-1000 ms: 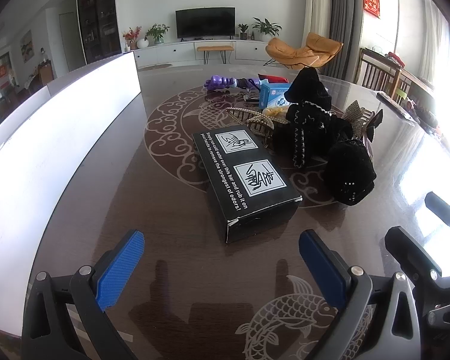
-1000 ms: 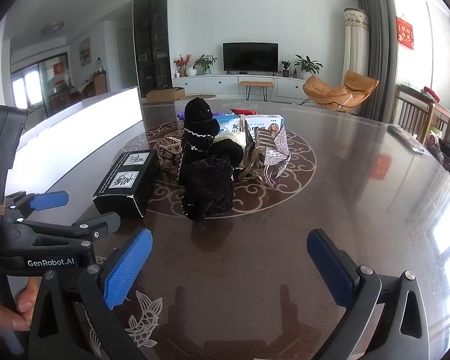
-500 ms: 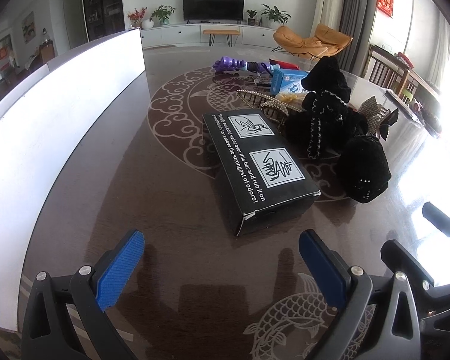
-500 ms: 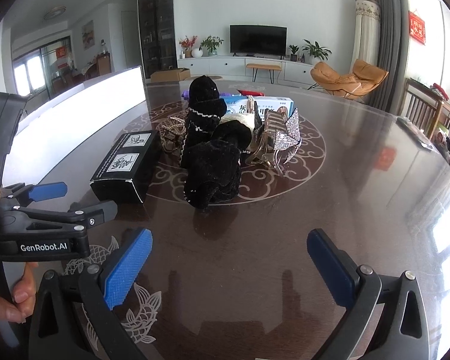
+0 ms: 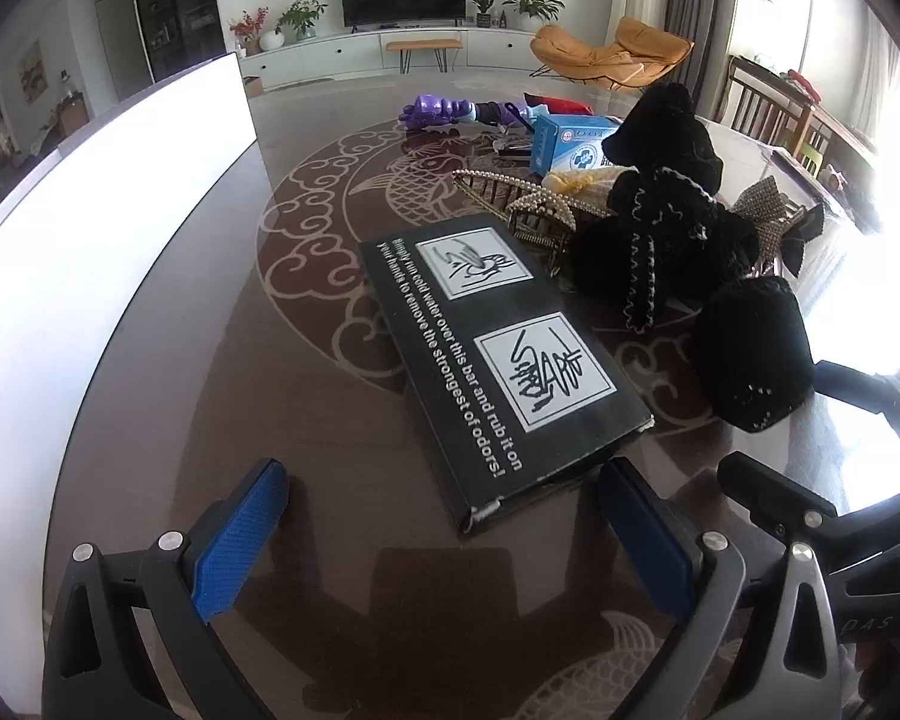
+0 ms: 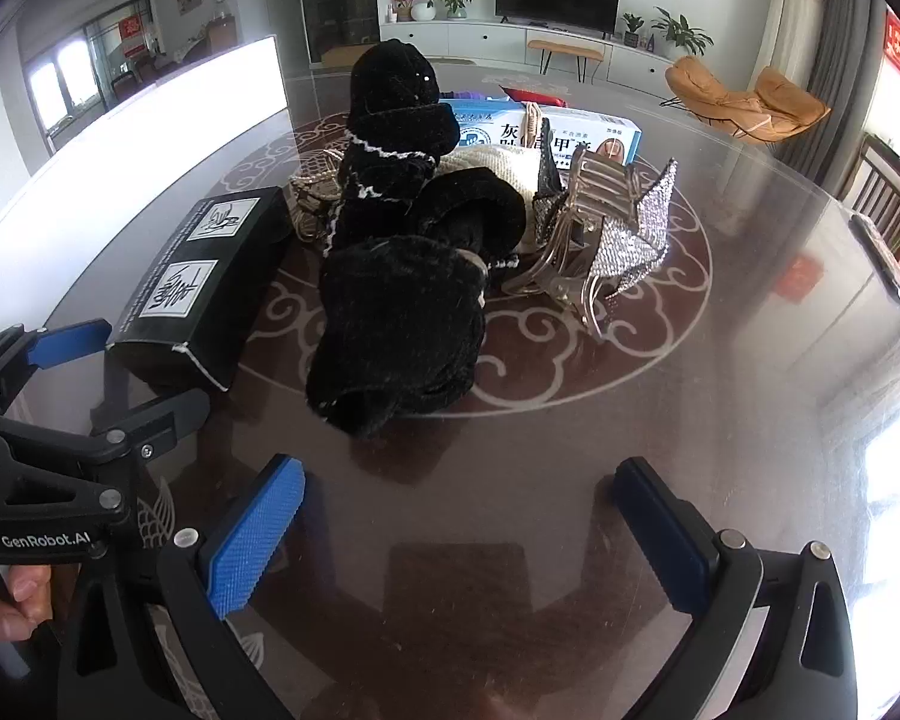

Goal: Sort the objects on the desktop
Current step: 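Move left tool toward black soap box while right tool approaches black fabric pouch, then position left fingers around black soap box while right fingers surround black pouch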

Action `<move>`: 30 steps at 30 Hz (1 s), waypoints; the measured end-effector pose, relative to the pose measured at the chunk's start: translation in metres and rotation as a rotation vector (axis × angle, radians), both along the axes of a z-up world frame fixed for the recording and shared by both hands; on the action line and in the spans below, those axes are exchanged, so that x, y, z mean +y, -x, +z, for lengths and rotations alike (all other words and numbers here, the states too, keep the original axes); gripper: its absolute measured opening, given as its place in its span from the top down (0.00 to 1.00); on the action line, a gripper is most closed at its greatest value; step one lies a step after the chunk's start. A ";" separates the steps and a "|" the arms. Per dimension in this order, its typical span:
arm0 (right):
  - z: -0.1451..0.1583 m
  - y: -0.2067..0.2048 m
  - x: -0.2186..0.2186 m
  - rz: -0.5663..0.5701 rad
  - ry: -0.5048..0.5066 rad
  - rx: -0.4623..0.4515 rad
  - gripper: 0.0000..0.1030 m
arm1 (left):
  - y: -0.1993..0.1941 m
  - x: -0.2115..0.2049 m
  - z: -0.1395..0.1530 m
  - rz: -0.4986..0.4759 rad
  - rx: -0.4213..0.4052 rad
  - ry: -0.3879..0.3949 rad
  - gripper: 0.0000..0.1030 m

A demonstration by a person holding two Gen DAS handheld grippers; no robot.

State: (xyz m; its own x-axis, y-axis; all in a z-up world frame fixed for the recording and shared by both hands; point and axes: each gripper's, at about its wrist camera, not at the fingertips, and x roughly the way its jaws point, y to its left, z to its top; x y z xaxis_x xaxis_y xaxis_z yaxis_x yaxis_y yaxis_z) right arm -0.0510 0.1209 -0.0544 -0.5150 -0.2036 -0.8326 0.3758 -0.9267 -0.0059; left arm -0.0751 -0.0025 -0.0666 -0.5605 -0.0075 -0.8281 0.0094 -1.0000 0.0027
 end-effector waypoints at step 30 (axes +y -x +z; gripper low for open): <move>0.001 0.056 -0.002 -0.078 0.008 0.029 0.00 | 0.084 -0.002 0.001 -0.103 0.026 -0.007 0.00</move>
State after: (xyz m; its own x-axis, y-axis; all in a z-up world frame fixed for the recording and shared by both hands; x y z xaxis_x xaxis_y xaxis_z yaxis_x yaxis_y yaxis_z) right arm -0.1070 0.1187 -0.0535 -0.5530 -0.1684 -0.8160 0.3026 -0.9531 -0.0084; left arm -0.1594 -0.0045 -0.0658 -0.5795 0.0569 -0.8130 -0.0939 -0.9956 -0.0027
